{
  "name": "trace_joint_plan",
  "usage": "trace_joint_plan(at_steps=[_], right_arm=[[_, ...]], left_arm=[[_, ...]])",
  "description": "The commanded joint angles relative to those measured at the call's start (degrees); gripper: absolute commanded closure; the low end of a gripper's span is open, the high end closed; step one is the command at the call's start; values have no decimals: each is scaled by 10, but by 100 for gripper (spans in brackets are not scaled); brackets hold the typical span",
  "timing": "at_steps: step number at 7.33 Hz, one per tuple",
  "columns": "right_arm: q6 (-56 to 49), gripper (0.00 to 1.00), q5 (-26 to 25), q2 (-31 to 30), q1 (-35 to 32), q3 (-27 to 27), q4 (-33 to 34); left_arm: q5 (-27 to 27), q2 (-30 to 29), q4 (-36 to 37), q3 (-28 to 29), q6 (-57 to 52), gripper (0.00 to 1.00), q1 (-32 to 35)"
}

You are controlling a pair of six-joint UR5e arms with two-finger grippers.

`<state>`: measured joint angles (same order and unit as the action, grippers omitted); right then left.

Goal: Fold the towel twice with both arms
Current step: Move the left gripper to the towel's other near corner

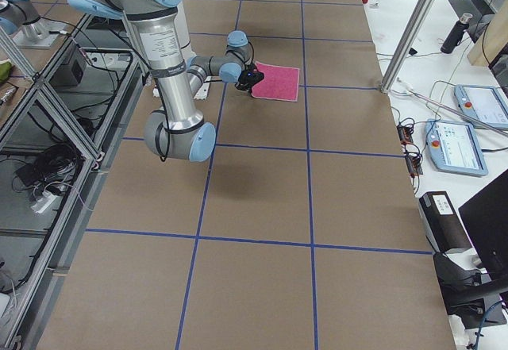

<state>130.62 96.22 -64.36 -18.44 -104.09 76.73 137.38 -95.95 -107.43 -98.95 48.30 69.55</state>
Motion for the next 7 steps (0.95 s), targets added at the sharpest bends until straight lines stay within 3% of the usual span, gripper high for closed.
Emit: trace_joint_plan(at_steps=[1,4,6,7], right_arm=[[-1,100,5,-33,-3,-38,0],[-1,100,6,-38,-4,-48,5],[-1,100,6,-38,-2,-62,28],[-3,100,7,-38,0,-61,29]], left_arm=[[-61,-21,0,-60,146,0,-89],[-188,-73,3,-138,397,0,-274],[-325,-85,5,-166,525,1,-425],[-326,-99,7,-161,534,1,-453]])
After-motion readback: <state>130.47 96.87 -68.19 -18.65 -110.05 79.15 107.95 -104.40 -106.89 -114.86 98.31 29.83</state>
